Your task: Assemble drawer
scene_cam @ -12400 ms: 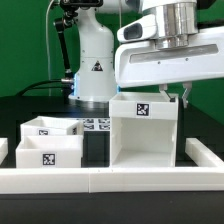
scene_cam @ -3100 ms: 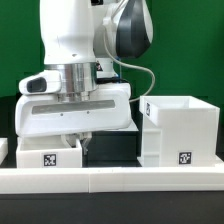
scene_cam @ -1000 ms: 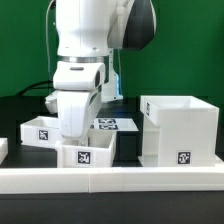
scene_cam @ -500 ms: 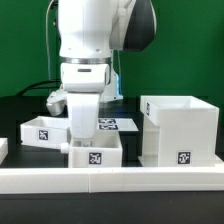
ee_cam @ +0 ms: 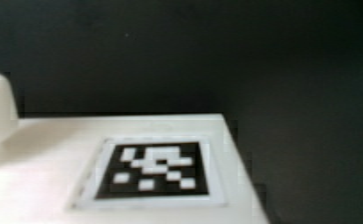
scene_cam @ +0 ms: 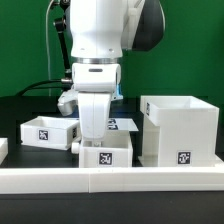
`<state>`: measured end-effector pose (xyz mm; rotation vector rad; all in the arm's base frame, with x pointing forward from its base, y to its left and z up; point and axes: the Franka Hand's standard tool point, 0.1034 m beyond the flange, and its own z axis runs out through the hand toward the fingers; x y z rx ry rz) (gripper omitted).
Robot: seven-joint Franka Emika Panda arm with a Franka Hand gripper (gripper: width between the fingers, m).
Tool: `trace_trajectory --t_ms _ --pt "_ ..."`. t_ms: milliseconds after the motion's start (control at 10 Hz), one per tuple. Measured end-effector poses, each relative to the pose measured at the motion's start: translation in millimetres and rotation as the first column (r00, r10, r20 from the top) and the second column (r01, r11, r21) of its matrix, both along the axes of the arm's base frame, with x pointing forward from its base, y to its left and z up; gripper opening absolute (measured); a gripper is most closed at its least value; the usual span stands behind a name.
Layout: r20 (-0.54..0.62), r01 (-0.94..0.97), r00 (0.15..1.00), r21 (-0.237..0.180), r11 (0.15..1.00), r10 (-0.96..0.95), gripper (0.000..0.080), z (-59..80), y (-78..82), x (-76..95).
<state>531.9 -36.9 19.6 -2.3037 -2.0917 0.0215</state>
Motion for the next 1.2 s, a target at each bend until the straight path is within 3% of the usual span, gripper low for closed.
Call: trace_trajectory --t_ms 400,800,1200 --pt "0.009 -0.042 0.999 -0.004 0.999 0.042 0.0042 -4.9 9.1 0.3" --pt "0.039 -0.031 0.999 -0.006 0.999 0.031 0.0042 -5.7 6.6 1.9" --pt "0.053 -0.025 0.998 -0.002 1.0 0.025 0.0042 -2.3 22.8 9.3"
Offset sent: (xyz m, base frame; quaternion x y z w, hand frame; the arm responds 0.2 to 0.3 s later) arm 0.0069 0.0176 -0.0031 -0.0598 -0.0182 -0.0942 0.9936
